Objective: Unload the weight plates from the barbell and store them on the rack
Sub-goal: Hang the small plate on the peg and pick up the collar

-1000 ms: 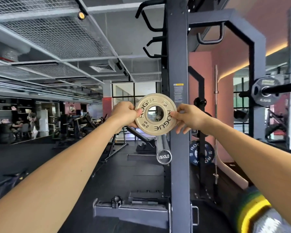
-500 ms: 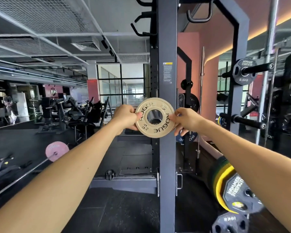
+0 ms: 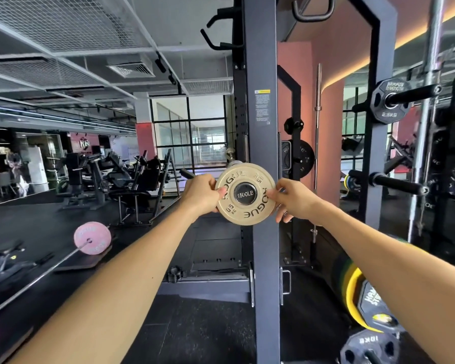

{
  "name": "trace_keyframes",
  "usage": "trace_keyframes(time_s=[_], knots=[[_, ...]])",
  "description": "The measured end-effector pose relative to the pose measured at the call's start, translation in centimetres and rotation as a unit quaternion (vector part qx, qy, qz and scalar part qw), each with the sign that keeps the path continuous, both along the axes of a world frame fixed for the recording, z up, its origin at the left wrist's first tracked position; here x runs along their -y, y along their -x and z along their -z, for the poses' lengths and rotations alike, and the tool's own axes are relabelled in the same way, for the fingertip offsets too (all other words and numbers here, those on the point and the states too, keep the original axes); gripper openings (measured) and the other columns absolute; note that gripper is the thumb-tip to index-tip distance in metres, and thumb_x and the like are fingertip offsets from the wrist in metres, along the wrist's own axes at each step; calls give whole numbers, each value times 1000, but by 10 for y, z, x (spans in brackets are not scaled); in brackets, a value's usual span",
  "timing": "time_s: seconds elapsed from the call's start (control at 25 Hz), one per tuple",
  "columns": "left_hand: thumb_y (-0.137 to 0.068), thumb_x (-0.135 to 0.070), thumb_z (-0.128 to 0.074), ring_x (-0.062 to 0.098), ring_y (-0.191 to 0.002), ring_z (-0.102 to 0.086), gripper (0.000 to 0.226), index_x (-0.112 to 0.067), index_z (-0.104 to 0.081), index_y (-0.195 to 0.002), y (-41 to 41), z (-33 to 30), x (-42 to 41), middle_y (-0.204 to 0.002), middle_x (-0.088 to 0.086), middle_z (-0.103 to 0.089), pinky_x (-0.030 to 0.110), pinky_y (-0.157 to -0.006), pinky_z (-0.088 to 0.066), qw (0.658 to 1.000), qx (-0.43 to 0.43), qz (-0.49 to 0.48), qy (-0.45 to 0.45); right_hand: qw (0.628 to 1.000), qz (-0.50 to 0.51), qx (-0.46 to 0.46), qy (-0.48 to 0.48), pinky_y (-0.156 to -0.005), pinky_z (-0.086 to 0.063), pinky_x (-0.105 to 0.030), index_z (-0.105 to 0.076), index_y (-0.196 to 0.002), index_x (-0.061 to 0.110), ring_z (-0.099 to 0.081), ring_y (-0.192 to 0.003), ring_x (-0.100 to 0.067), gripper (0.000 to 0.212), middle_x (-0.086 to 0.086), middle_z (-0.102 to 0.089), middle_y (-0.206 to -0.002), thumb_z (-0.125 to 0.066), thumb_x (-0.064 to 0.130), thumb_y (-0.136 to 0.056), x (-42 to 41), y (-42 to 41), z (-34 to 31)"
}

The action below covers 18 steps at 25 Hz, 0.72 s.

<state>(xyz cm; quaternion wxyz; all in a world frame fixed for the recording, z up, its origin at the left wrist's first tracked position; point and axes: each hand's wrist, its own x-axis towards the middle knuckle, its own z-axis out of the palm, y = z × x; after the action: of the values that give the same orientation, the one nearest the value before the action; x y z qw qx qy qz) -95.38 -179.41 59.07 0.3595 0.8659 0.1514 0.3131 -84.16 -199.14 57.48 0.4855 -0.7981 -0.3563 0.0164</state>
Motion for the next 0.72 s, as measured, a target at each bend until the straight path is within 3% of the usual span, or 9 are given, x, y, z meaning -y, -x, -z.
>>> trace_keyframes(time_s=[0.28, 0.72], knots=[[-91, -22, -64, 30, -93, -64, 9, -17, -60, -98, -15, 14, -8, -98, 5, -66, 48, -82, -56, 996, 44, -6, -77, 996, 34, 77, 3, -50, -56, -39, -48, -104, 11, -65, -50, -27, 21, -1, -68, -84, -49, 31, -98, -11, -11, 12], [-89, -21, -65, 31, -94, -65, 9, -19, -63, -98, -124, 10, -68, -95, 7, -69, 46, -82, -56, 996, 24, -8, -88, 997, 28, 65, 37, -40, -48, -24, -47, -99, 13, -65, -47, -20, 19, -4, -69, -89, -47, 32, -98, -64, -115, 8]])
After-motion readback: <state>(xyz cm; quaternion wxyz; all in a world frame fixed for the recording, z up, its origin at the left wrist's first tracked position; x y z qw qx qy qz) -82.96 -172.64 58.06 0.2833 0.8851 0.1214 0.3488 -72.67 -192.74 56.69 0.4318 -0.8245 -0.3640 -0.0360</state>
